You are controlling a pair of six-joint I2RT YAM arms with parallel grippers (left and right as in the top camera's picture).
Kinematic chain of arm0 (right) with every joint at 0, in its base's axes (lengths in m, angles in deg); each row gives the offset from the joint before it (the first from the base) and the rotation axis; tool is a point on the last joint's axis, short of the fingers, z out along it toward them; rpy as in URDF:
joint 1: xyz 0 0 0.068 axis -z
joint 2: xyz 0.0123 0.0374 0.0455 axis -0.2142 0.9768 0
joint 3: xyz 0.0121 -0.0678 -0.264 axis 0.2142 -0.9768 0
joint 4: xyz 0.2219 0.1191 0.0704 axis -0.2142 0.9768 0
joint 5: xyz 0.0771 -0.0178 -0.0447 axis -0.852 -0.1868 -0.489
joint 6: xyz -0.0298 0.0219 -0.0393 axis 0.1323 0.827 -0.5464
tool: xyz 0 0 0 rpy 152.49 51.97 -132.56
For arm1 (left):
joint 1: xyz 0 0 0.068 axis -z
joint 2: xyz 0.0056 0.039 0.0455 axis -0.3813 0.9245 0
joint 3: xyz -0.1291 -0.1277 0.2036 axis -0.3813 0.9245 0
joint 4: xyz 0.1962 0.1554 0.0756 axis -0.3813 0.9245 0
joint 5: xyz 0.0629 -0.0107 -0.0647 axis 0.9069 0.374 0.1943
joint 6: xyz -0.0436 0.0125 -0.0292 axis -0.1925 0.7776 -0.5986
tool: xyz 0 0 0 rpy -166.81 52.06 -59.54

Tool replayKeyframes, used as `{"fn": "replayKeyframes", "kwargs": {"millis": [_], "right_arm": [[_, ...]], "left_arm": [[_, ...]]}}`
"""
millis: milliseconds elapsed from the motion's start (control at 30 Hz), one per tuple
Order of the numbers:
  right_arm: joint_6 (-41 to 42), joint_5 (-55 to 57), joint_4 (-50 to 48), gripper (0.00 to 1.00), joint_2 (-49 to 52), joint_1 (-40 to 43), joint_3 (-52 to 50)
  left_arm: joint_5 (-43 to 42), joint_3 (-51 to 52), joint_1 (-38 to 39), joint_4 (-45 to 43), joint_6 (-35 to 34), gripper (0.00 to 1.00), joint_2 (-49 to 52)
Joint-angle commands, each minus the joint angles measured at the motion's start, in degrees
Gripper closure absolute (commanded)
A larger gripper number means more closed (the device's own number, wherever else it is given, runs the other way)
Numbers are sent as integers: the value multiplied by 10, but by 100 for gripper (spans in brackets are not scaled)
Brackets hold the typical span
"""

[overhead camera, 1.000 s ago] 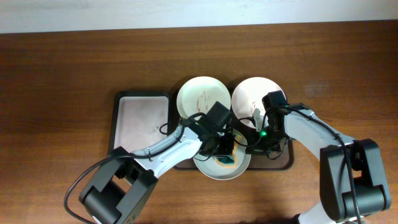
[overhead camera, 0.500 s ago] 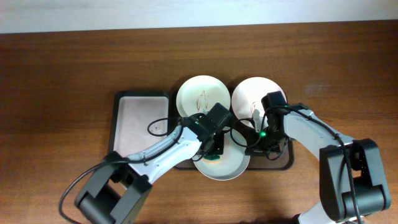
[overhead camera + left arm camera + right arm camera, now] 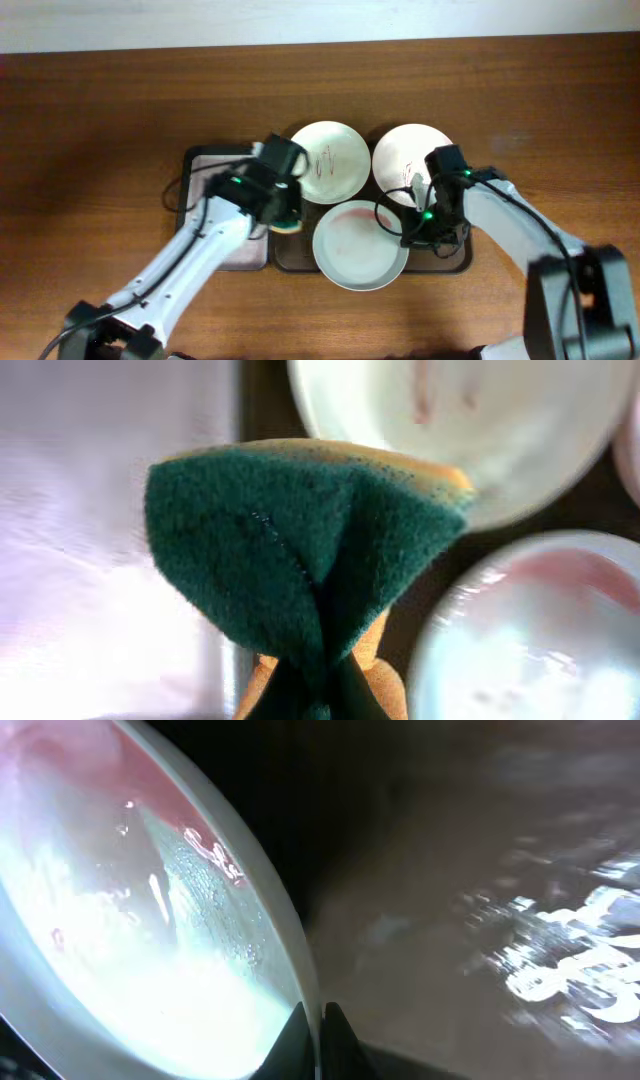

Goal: Clean dirty plates on tray and stack at the side

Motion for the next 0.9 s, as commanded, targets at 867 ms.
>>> {"fn": "replayKeyframes", "kwargs": {"millis": [867], "right_arm": [[17, 887, -19, 96, -210, -409, 68]], "left_arm": [[-101, 3, -239, -4, 212, 100, 87]]}}
